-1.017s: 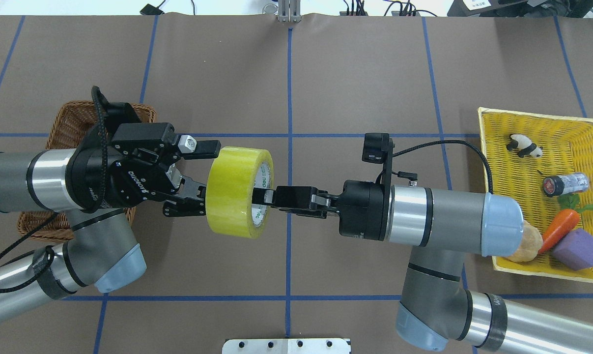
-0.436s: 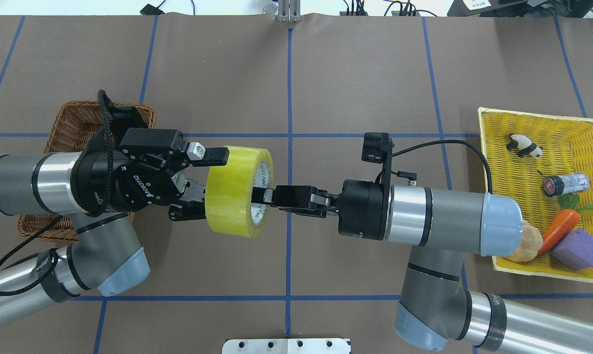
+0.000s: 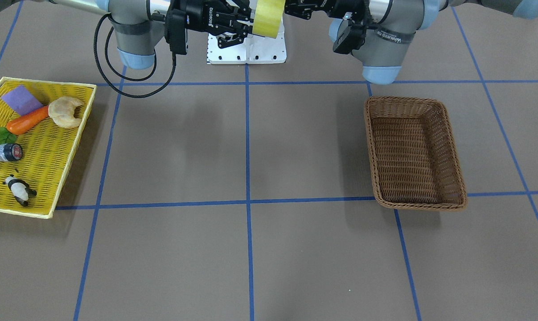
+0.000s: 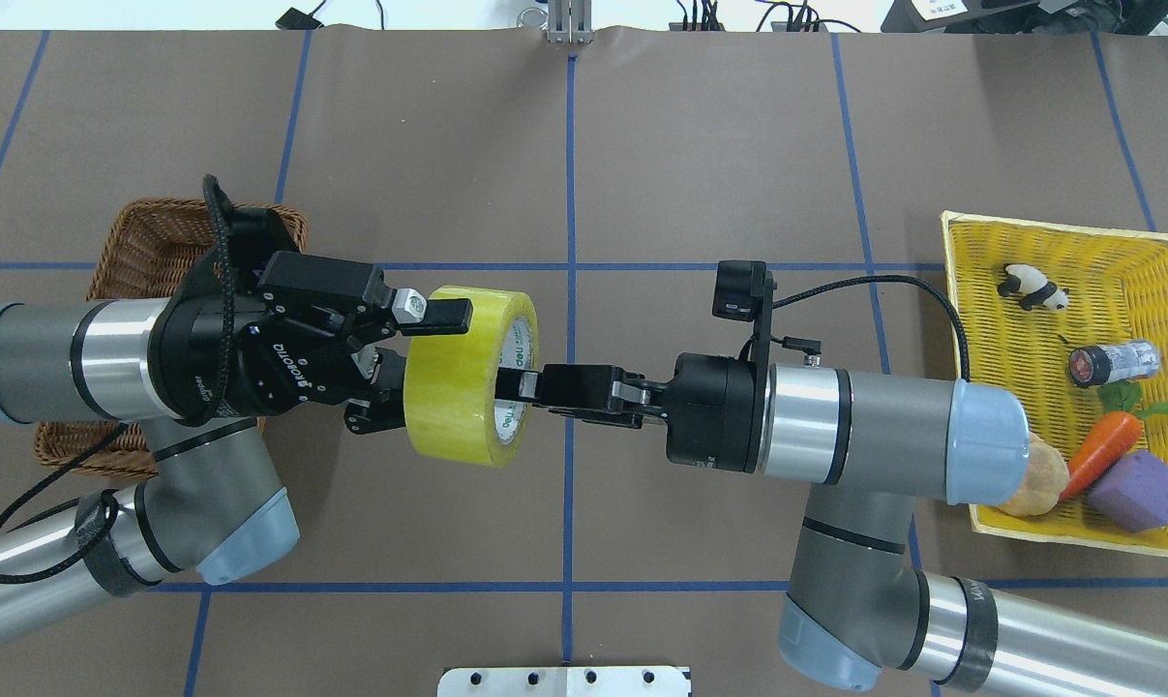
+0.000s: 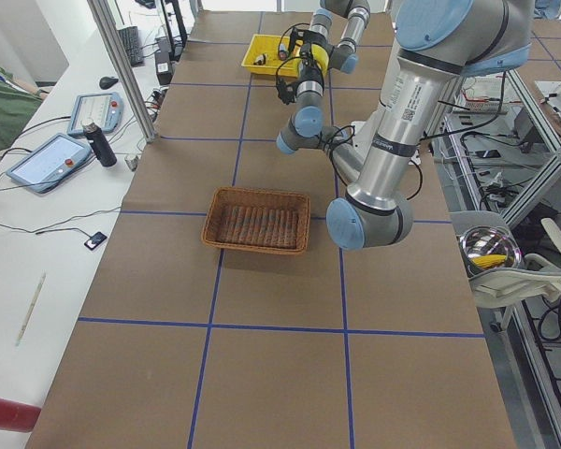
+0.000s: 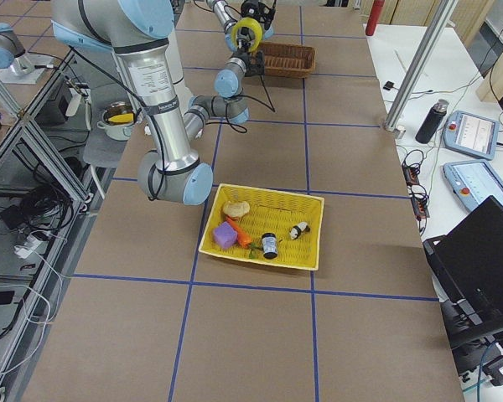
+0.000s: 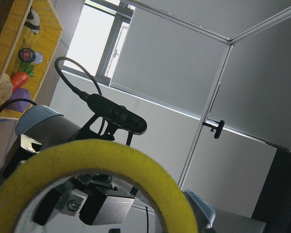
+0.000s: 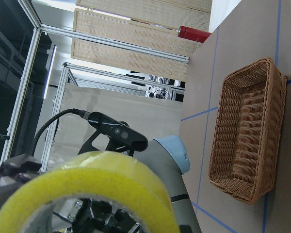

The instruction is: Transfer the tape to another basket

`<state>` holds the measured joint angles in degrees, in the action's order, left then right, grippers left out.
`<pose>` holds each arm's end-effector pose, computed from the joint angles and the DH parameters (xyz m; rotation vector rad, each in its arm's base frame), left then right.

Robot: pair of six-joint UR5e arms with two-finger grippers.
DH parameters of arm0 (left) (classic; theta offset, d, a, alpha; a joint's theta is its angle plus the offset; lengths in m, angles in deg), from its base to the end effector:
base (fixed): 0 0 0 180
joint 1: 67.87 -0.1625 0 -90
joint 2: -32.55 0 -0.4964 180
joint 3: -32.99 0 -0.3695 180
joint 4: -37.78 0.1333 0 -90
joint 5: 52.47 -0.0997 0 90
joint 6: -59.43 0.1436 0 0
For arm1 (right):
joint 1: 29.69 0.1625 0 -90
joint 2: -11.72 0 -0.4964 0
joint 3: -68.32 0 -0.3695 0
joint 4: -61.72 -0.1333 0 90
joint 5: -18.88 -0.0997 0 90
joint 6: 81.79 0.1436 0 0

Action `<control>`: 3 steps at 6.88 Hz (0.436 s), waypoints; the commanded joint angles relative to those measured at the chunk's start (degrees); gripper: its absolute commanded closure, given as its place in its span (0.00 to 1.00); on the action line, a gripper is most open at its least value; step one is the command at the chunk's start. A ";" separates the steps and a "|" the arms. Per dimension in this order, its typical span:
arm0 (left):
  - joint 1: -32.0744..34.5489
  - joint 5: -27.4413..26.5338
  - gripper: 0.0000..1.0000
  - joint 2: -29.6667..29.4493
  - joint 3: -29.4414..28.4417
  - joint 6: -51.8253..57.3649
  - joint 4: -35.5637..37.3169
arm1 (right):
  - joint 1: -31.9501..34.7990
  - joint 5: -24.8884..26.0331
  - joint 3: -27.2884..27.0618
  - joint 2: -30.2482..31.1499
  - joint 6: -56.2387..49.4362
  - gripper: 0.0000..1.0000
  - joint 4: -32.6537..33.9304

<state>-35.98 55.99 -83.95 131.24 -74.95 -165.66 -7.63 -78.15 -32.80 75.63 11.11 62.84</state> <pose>0.3885 -0.3451 0.2278 -0.3885 2.4822 -0.1208 -0.4839 -0.3210 0.2203 0.2979 -2.1771 0.1096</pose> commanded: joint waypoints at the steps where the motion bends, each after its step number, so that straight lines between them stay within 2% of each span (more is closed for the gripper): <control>1: -0.07 0.09 0.52 -0.05 0.02 0.00 0.06 | 0.00 0.00 0.04 0.07 0.09 1.00 -0.07; 2: -0.16 0.09 0.64 0.04 0.02 0.00 0.06 | 0.09 0.00 0.04 0.16 0.09 1.00 -0.15; 3: -0.16 0.00 0.81 0.04 0.02 0.00 0.06 | 0.09 0.00 0.04 0.16 0.09 0.60 -0.24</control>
<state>-36.08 56.01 -83.95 131.26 -74.93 -165.62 -7.58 -78.18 -32.74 75.78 11.19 62.72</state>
